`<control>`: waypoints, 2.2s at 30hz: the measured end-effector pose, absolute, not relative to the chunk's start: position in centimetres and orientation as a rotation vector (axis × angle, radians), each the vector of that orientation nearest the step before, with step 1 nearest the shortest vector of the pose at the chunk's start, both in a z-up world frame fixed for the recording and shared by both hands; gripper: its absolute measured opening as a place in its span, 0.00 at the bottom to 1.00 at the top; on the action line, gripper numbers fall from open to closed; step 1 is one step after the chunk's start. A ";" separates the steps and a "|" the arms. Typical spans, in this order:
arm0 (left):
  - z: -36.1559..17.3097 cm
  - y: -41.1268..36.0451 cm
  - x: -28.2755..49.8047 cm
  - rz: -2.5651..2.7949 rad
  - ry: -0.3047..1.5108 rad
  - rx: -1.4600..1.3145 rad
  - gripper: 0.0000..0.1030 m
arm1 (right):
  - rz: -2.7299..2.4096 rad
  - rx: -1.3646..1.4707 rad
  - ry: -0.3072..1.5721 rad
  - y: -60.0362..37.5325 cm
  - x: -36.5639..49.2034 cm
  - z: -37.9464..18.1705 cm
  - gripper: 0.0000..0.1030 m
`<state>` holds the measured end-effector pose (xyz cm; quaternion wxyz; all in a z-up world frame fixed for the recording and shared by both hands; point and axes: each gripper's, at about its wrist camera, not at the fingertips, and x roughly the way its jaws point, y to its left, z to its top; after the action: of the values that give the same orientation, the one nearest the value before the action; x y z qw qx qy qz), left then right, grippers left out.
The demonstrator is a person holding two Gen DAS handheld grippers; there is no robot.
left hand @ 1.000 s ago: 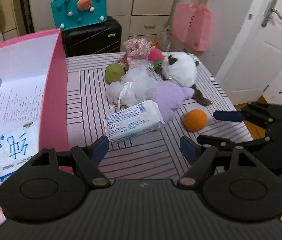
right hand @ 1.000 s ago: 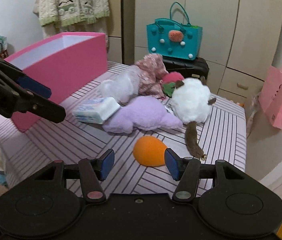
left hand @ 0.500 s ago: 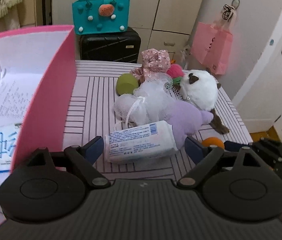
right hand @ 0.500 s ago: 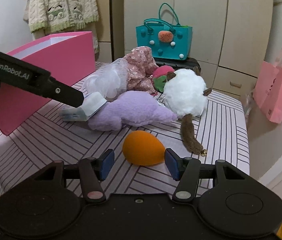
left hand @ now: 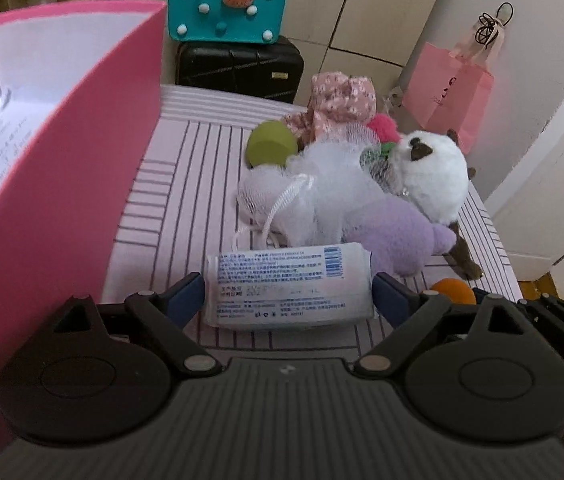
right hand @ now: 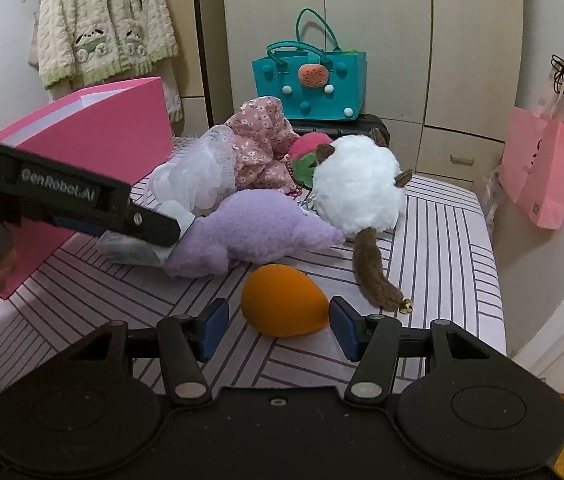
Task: Organize soft objects
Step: 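Grasp the white soap box with the left gripper while the right gripper approaches the orange sponge, then lift the soap box with the left gripper while the right gripper grasps the orange sponge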
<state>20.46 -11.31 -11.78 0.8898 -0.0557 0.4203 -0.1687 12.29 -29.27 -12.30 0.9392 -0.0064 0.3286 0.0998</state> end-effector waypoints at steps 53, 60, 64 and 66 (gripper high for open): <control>-8.4 -9.0 12.8 -0.467 0.959 0.063 0.76 | 0.423 -0.188 0.743 -25.6 6.3 -7.9 0.50; -5.4 -8.1 10.9 -0.532 0.960 0.085 0.76 | 0.483 -0.180 0.777 -24.6 5.2 -5.1 0.50; -3.8 -7.4 10.0 -0.543 0.952 0.111 0.76 | 0.512 -0.209 0.794 -24.1 4.6 -3.7 0.50; -3.1 -7.0 9.6 -0.560 0.965 0.119 0.76 | 0.525 -0.215 0.804 -24.0 4.4 -2.9 0.50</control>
<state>9.60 -6.98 -3.06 0.8467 0.0566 0.4577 -0.2655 4.40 -24.00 -2.94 0.8814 -0.1032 0.3858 0.2521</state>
